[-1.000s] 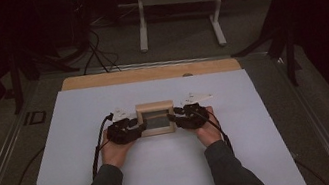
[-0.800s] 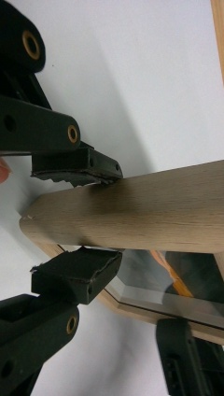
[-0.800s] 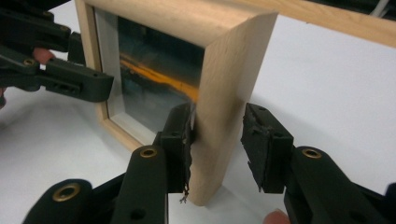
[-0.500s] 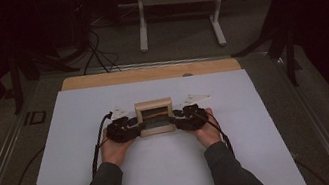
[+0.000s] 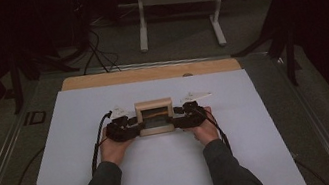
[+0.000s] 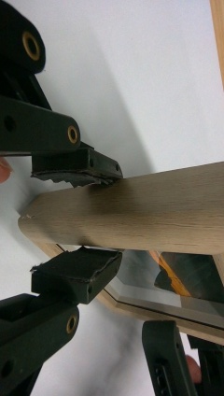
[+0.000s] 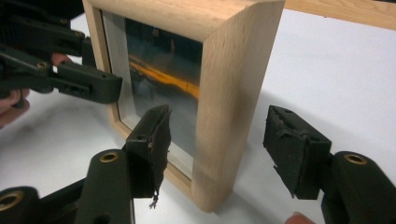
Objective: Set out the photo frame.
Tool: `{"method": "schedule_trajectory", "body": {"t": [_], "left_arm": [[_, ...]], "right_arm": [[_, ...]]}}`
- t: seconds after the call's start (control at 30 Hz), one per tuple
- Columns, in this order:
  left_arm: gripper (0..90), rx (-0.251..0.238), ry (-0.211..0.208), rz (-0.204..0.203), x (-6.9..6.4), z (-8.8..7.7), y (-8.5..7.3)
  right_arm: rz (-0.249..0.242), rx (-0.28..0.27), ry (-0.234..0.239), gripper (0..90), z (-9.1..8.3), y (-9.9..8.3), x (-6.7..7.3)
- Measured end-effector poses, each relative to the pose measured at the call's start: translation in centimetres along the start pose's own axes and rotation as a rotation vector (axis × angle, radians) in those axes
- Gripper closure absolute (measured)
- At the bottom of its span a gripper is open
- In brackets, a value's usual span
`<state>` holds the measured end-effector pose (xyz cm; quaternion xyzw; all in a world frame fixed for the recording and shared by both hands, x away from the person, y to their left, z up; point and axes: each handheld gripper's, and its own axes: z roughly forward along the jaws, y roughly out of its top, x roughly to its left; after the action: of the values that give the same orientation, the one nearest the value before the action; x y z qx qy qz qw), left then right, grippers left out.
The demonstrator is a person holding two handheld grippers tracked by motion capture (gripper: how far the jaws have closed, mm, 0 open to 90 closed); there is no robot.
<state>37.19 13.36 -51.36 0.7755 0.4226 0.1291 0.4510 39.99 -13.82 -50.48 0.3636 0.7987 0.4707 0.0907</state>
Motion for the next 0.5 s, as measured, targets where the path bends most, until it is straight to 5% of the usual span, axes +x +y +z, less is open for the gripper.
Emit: {"method": "schedule_trajectory", "body": {"t": [0.2, 0.5], "left_arm": [[55.6, 0.003, 0.001, 0.013, 0.05, 0.03, 0.05], [53.7, 0.001, -0.017, 0.002, 0.24, 0.14, 0.09]], "right_arm": [[0.014, 0.001, 0.032, 40.9, 0.41, 0.02, 0.08], [-0.022, 0.028, 0.01, 43.4, 0.23, -0.03, 0.63]]}}
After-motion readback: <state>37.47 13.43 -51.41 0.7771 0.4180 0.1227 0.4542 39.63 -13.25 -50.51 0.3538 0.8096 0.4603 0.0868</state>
